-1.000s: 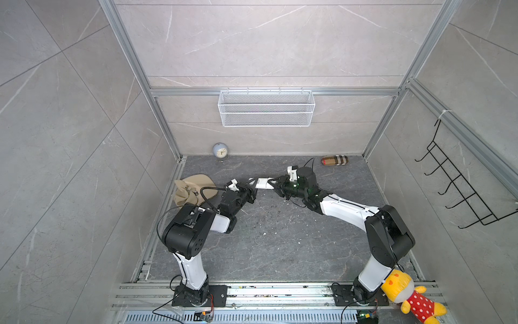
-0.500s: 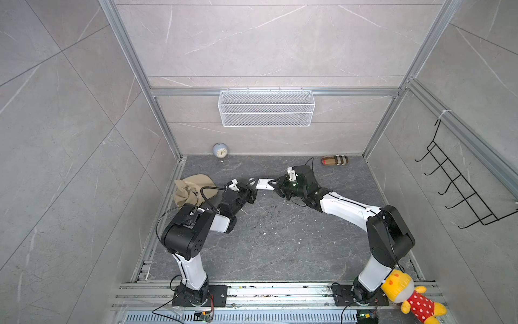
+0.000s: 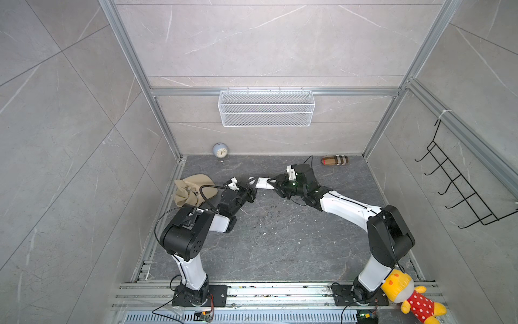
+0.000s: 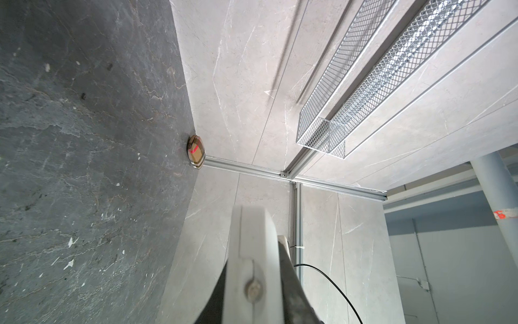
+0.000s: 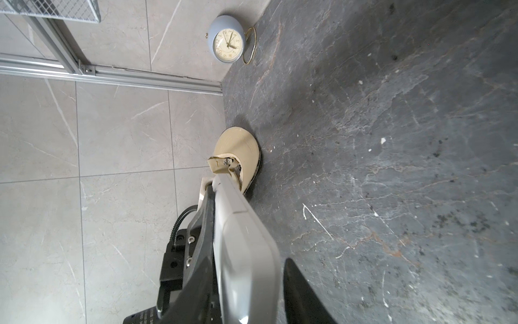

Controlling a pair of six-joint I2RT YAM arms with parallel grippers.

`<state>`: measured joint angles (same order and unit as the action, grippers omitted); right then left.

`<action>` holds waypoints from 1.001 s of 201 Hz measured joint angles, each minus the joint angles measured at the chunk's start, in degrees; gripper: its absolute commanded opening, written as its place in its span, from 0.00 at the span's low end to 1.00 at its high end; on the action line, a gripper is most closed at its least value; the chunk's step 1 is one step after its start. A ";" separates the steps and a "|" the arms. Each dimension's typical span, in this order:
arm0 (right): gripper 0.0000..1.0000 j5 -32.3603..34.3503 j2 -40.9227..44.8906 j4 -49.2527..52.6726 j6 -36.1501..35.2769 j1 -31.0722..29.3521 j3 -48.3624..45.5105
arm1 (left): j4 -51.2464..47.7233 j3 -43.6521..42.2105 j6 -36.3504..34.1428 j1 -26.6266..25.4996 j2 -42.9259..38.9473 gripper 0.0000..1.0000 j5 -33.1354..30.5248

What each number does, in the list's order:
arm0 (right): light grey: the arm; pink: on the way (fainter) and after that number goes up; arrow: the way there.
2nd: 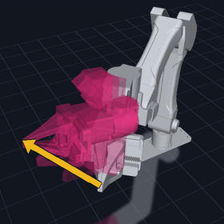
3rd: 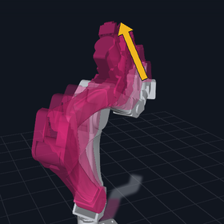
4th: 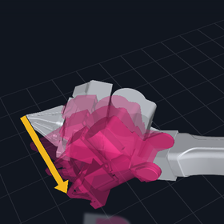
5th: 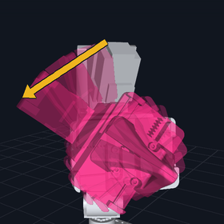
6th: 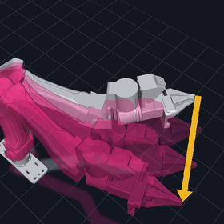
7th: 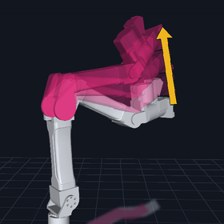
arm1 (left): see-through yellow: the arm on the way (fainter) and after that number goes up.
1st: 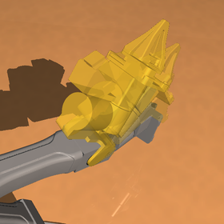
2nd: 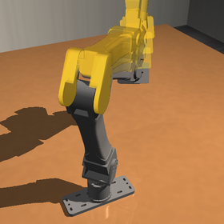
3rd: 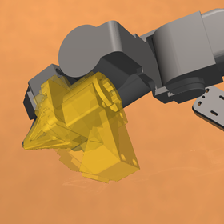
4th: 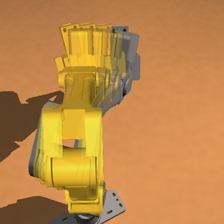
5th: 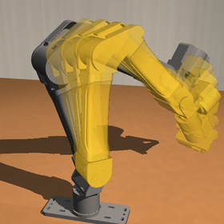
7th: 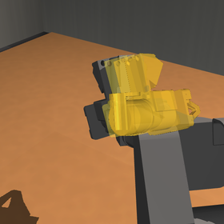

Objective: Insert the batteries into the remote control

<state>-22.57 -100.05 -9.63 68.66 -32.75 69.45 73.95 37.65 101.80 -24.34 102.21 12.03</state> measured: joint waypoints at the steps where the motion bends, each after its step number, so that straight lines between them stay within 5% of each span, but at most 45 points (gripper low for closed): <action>1: 0.51 0.00 0.00 0.00 0.02 -0.02 0.02 | 0.07 0.00 0.00 -0.02 0.00 0.00 0.00; 62: 0.73 -1.62 0.72 6.14 -5.79 0.48 1.53 | 2.03 0.00 -0.04 -0.02 0.00 0.00 -0.61; 131: 0.76 7.50 11.21 28.26 -22.49 1.62 8.57 | -0.76 0.00 -7.26 0.22 -1.25 0.00 -1.42; 201: 0.77 22.21 5.73 48.35 -34.27 1.62 16.37 | -0.26 0.98 -17.86 0.24 -1.40 0.00 3.26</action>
<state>-0.36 -94.32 38.72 34.39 -31.14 85.82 73.69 38.63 83.94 -24.10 100.82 15.29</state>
